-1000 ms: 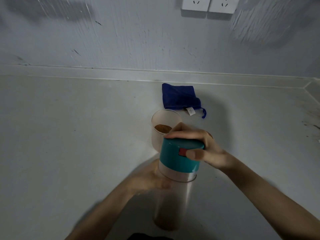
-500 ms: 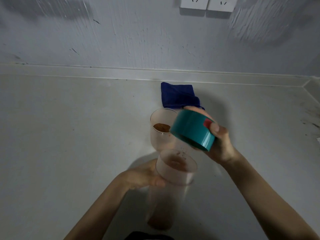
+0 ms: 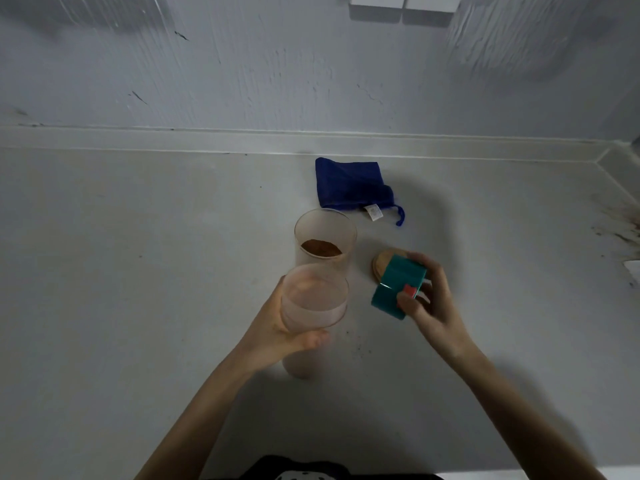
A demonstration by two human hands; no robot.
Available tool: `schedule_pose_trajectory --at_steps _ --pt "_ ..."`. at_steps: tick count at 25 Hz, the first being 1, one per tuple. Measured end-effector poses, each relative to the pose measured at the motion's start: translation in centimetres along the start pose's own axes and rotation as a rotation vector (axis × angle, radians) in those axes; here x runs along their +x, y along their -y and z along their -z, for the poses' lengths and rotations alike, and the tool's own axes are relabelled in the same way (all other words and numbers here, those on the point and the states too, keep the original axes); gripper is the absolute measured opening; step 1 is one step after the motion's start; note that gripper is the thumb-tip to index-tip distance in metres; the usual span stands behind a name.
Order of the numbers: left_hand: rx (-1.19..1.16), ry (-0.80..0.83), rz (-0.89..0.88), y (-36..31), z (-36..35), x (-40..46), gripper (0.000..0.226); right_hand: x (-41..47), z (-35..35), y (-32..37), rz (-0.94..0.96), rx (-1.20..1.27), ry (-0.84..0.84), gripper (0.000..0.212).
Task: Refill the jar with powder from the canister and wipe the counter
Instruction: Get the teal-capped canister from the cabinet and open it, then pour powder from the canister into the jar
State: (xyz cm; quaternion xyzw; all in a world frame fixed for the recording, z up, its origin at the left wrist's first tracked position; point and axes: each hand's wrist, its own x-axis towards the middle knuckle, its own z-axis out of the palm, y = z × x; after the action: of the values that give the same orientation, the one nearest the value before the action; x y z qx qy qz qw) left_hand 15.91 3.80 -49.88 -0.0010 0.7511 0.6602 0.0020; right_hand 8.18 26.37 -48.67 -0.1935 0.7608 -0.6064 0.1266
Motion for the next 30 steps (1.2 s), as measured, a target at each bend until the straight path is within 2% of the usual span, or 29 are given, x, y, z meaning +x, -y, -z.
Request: schedule_pose_trajectory --at_steps 4,9,13,20,25,30 --pt "-0.010 0.019 -0.042 0.4 -0.1 -0.1 0.086 -1.5 -1.3 -2.5 -0.062 -0.103 -0.045 0.052" --pt "0.026 -0.008 -0.014 1.1 0.0 -0.4 0.093 -2.4 -1.9 -3.5 -0.127 -0.259 -0.061 0.076" --pt "0.037 -0.011 -0.008 1.2 0.0 -0.3 0.091 -2.7 -1.0 -3.8 -0.129 -0.390 -0.021 0.083" --pt "0.053 -0.057 0.008 0.9 -0.4 -0.4 0.085 -2.9 -0.6 -5.5 -0.192 -0.502 -0.038 0.113" --pt "0.076 -0.119 0.028 0.8 -0.8 -0.9 0.083 -3.1 -0.4 -4.8 -0.178 -0.522 -0.046 0.111" --pt "0.155 -0.137 0.074 0.3 -0.4 -1.7 0.083 -3.0 -1.4 -1.5 0.065 -0.579 -0.036 0.095"
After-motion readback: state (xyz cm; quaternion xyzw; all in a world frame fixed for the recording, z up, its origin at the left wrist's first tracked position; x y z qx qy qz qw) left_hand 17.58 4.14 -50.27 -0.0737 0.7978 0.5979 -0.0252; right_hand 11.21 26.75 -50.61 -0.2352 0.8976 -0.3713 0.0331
